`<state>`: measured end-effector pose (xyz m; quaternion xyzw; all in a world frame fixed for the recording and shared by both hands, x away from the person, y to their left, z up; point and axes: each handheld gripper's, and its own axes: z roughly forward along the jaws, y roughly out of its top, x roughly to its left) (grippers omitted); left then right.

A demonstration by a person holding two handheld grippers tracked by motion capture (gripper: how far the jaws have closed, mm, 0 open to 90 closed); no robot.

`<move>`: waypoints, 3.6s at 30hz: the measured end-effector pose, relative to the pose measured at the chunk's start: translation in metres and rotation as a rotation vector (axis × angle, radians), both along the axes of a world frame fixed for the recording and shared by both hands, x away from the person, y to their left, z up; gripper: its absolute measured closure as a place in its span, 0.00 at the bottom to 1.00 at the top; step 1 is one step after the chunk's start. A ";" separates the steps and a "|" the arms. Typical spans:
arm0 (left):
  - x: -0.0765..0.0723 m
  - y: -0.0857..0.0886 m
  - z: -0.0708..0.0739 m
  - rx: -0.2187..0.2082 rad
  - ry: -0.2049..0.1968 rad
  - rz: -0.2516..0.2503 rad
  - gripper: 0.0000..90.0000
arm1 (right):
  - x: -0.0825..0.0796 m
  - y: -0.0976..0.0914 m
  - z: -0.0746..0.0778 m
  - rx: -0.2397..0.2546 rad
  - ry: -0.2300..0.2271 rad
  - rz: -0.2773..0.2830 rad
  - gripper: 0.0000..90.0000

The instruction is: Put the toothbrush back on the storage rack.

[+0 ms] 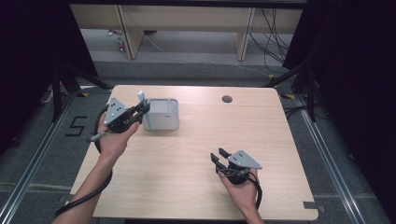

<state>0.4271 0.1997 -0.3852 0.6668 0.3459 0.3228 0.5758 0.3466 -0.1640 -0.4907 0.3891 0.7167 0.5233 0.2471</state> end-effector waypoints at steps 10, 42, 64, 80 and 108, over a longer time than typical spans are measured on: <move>0.004 0.005 0.011 -0.002 -0.019 0.012 0.89 | 0.000 -0.001 0.001 -0.014 0.006 -0.005 0.67; 0.014 0.020 0.030 -0.005 -0.056 0.052 0.89 | 0.001 -0.002 0.000 -0.016 0.006 -0.013 0.67; 0.025 0.023 0.039 -0.004 -0.073 0.071 0.89 | 0.000 -0.001 -0.001 -0.005 0.031 -0.014 0.67; 0.037 0.026 0.038 0.002 -0.072 0.088 0.89 | 0.001 -0.002 -0.002 -0.014 0.021 -0.012 0.66; 0.056 0.027 0.023 0.004 -0.030 0.120 0.89 | 0.002 -0.003 -0.002 -0.020 -0.003 -0.009 0.66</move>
